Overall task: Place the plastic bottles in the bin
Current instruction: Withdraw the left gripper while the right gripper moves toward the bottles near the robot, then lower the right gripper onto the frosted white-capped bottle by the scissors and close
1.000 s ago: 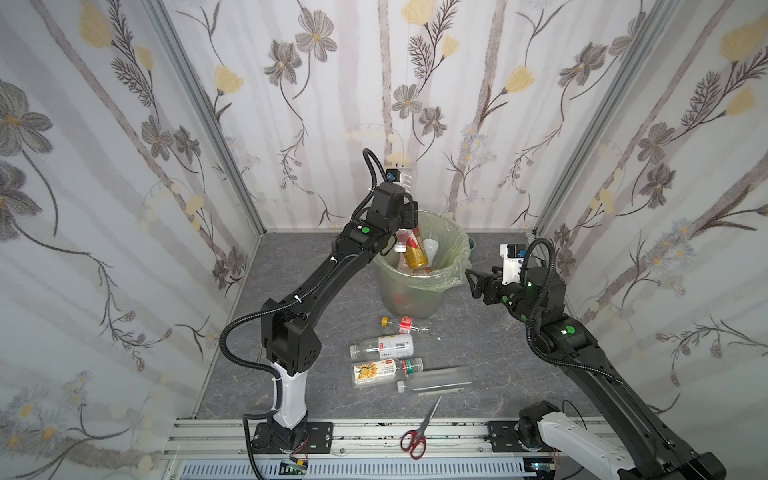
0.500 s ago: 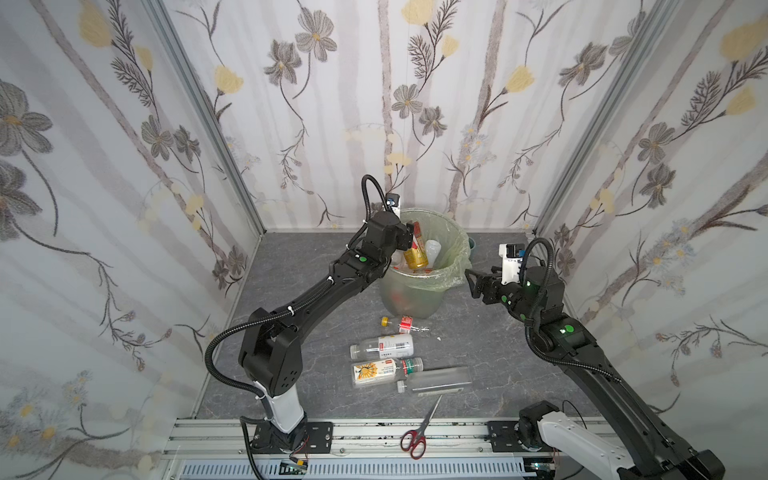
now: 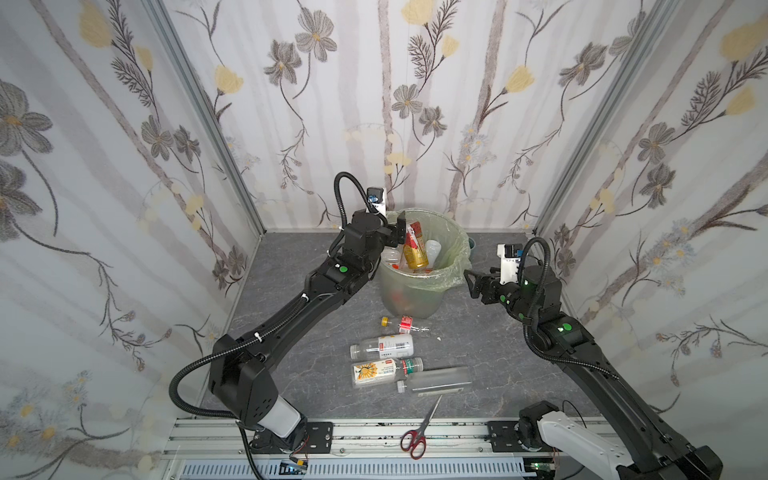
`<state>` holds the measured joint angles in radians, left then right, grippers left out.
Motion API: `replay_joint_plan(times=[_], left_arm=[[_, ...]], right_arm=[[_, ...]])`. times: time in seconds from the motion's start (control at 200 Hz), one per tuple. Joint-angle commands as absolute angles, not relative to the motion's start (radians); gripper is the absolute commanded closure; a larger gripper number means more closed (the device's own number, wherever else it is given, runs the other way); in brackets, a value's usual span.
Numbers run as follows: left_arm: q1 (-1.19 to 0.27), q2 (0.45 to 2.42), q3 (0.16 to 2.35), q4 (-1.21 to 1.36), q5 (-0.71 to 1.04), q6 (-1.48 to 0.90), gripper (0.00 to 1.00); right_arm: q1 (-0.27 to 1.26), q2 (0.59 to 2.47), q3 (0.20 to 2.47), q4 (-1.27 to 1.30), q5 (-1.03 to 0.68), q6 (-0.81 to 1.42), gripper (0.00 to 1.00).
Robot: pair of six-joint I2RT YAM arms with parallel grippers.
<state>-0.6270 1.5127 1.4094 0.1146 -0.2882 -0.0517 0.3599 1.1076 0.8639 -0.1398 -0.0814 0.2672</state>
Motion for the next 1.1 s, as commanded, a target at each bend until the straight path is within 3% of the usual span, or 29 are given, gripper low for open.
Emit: replay_joint_plan(times=[0.0,0.335,0.505,0.925,1.095], left_arm=[[-0.612,1.442,1.349,0.123,-0.300,-0.080,0.14],[-0.525,1.158,1.025,-0.082,-0.267,-0.269,0.15],[-0.508,1.066,0.929,-0.225,-0.225,-0.357,0.15],[-0.494,1.083,0.856,-0.329,-0.024,-0.382,0.15],[-0.478,1.090,0.842,-0.334,0.025,-0.380,0.15]], right_arm=[[0.361,1.098,0.870,-0.130,-0.116,0.245,0.12],[0.427,1.043,0.829,-0.284,-0.142,0.170,0.13],[0.457,0.999,0.782,-0.330,-0.136,0.260,0.15],[0.550,1.007,0.650,-0.386,-0.133,0.383,0.15],[0.655,1.046,0.695,-0.445,-0.122,0.285,0.13]])
